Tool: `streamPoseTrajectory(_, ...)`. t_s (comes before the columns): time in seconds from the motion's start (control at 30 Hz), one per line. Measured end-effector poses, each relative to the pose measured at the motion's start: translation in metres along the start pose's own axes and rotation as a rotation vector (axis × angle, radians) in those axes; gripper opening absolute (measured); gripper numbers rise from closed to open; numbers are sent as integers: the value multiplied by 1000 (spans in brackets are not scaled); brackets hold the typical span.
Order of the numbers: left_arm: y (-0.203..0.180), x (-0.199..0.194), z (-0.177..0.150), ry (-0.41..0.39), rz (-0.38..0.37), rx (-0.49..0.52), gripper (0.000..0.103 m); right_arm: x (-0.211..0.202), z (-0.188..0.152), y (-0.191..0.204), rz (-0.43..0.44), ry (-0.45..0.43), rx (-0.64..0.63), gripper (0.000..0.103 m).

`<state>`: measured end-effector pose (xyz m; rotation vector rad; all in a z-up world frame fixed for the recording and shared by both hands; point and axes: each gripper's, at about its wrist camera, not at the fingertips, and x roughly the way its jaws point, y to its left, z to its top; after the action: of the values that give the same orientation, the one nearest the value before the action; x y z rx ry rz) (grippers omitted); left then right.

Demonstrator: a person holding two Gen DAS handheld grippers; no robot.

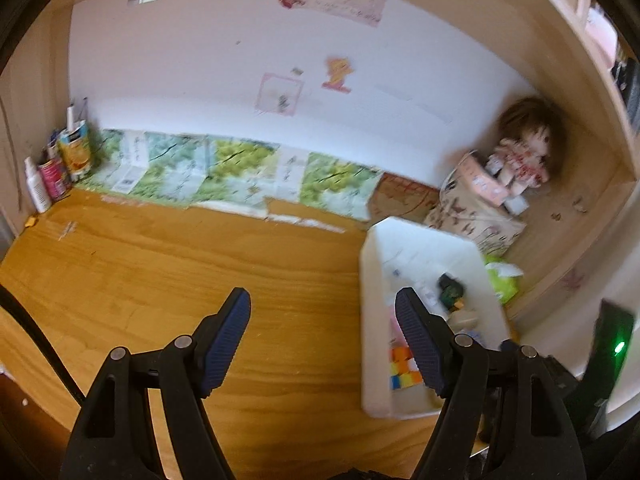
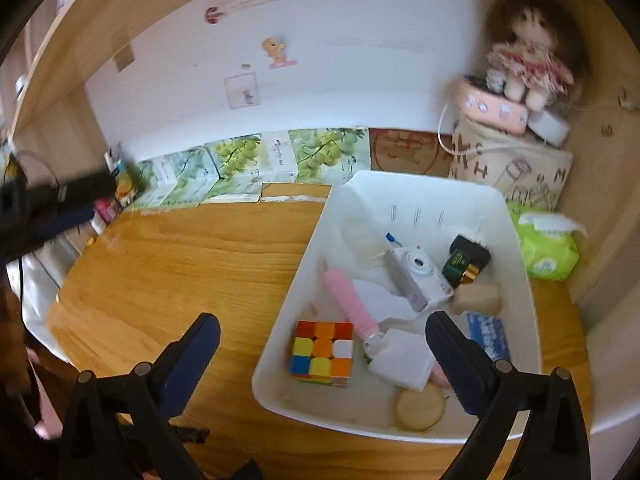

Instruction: Organize rigid objects

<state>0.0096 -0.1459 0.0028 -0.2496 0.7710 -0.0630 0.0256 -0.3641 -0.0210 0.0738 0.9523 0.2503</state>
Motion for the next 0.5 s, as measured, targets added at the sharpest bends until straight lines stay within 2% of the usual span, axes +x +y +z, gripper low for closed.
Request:
streamPoseTrajectory(0.1, 4, 1, -8, 23, 28, 7, 78, 1, 0, -1, 21, 27, 81, 103)
streamPoseTrajectory(0.23, 2, 4, -16, 64, 50, 16, 78, -4, -5, 7, 28, 39, 79, 103)
streamPoseTrajectory(0.33, -3, 3, -20, 89, 66, 26, 86, -10, -11, 14, 17, 44, 71, 103)
streamPoseTrajectory(0.4, -6, -2, -20, 86, 62, 29, 88, -15, -15, 14, 18, 60, 79, 103)
streamPoseTrajectory(0.5, -12, -9, -20, 71, 53, 53, 98, -25, -19, 14, 10, 67, 89, 103)
